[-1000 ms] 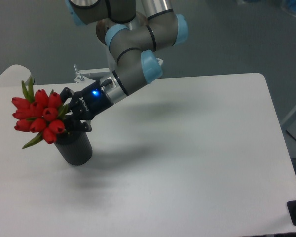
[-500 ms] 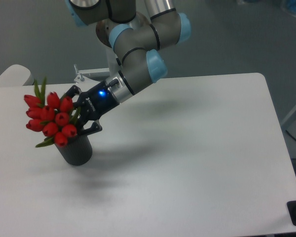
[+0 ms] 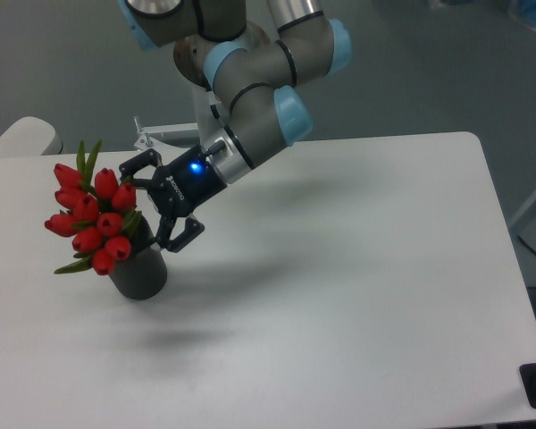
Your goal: Insert the flowers into the vase
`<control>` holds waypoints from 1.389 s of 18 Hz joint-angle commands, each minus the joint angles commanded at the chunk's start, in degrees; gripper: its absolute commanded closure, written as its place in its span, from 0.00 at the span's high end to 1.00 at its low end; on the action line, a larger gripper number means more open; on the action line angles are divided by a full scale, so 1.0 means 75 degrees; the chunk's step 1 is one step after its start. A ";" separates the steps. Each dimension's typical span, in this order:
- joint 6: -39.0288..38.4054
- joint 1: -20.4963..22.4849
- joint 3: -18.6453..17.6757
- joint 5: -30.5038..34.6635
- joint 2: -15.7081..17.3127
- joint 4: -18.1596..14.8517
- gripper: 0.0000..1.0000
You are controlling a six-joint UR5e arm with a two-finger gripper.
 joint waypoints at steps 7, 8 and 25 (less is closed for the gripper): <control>0.0000 0.0340 -0.0024 0.1371 0.0457 -0.0012 1.00; 0.0000 0.0352 -0.0024 0.1453 0.0562 -0.0012 1.00; 0.0000 0.0926 0.1886 0.5927 0.1090 -0.0141 1.00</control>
